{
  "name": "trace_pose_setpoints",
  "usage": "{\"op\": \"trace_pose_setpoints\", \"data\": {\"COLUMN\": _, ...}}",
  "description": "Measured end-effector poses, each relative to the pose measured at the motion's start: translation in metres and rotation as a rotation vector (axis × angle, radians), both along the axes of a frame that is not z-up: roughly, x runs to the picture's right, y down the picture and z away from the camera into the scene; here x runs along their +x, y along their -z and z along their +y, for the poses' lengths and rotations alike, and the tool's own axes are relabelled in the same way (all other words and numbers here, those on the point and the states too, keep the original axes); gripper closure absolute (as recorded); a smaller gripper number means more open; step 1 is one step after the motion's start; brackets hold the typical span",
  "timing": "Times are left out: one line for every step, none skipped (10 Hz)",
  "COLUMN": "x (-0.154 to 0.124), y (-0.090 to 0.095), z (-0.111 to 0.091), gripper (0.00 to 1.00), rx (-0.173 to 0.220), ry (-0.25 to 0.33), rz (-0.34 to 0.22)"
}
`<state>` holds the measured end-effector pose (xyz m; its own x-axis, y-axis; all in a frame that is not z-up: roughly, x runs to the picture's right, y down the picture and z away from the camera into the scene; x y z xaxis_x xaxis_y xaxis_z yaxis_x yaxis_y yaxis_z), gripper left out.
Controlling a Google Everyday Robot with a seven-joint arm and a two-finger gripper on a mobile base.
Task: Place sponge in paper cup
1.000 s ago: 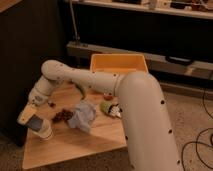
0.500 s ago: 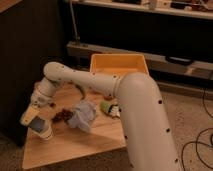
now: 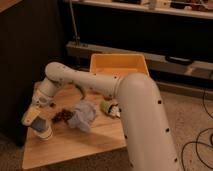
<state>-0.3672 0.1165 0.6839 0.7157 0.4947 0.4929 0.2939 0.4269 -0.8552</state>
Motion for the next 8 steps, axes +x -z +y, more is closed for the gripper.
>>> {"op": "trace_pose_setpoints", "data": {"x": -0.0014, "y": -0.0028, "z": -0.0009, "gripper": 1.0, "rx": 0.0, "ry": 0.002, "rz": -0.005}}
{"op": "trace_pose_setpoints", "data": {"x": -0.0018, "y": -0.0051, "z": -0.0012, "gripper": 1.0, "rx": 0.0, "ry": 0.004, "rz": -0.009}}
{"op": "trace_pose_setpoints", "data": {"x": -0.0008, "y": -0.0068, "z": -0.001, "gripper": 1.0, "rx": 0.001, "ry": 0.002, "rz": -0.011}}
{"op": "trace_pose_setpoints", "data": {"x": 0.0005, "y": -0.0075, "z": -0.0001, "gripper": 0.99, "rx": 0.0, "ry": 0.001, "rz": -0.012}}
{"op": "trace_pose_setpoints", "data": {"x": 0.0014, "y": -0.0079, "z": 0.0005, "gripper": 0.94, "rx": -0.001, "ry": -0.002, "rz": -0.013}}
{"op": "trace_pose_setpoints", "data": {"x": 0.0024, "y": -0.0079, "z": 0.0011, "gripper": 0.84, "rx": -0.003, "ry": -0.006, "rz": -0.015}}
{"op": "trace_pose_setpoints", "data": {"x": 0.0033, "y": -0.0083, "z": 0.002, "gripper": 0.7, "rx": -0.004, "ry": -0.01, "rz": -0.018}}
{"op": "trace_pose_setpoints", "data": {"x": 0.0037, "y": -0.0086, "z": 0.0028, "gripper": 0.6, "rx": -0.005, "ry": -0.011, "rz": -0.019}}
